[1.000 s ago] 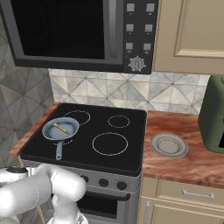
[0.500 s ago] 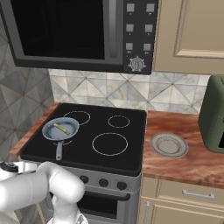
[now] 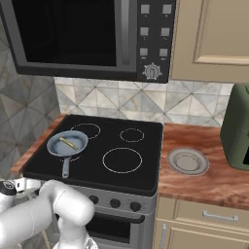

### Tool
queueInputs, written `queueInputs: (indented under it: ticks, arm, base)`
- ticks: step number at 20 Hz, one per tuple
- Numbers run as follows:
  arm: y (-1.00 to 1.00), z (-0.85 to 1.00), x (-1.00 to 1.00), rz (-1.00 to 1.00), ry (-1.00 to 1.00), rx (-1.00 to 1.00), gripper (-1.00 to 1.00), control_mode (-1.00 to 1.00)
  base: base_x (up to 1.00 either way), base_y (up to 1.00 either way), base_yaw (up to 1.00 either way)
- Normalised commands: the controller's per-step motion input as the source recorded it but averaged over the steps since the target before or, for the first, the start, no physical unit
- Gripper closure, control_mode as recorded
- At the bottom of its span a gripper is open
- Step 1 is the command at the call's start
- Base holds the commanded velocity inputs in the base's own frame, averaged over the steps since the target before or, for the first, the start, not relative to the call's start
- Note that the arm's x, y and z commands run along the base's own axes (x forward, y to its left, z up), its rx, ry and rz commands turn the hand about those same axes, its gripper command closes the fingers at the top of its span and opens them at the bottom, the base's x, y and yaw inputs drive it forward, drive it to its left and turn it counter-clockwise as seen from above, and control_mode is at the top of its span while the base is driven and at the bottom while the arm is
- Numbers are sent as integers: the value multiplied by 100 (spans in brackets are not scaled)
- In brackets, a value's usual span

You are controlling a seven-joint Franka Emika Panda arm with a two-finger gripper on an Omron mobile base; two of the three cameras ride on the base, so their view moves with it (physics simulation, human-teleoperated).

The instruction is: Pick up the butter stick and place it in the pan. Then turn on the burner for the pan.

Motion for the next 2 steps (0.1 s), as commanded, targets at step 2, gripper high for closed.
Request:
queueInputs:
  ticks: [2]
  arm:
    - [47,-38,-32,-2,6,-33,100,-100]
  base:
    - [0,0,0]
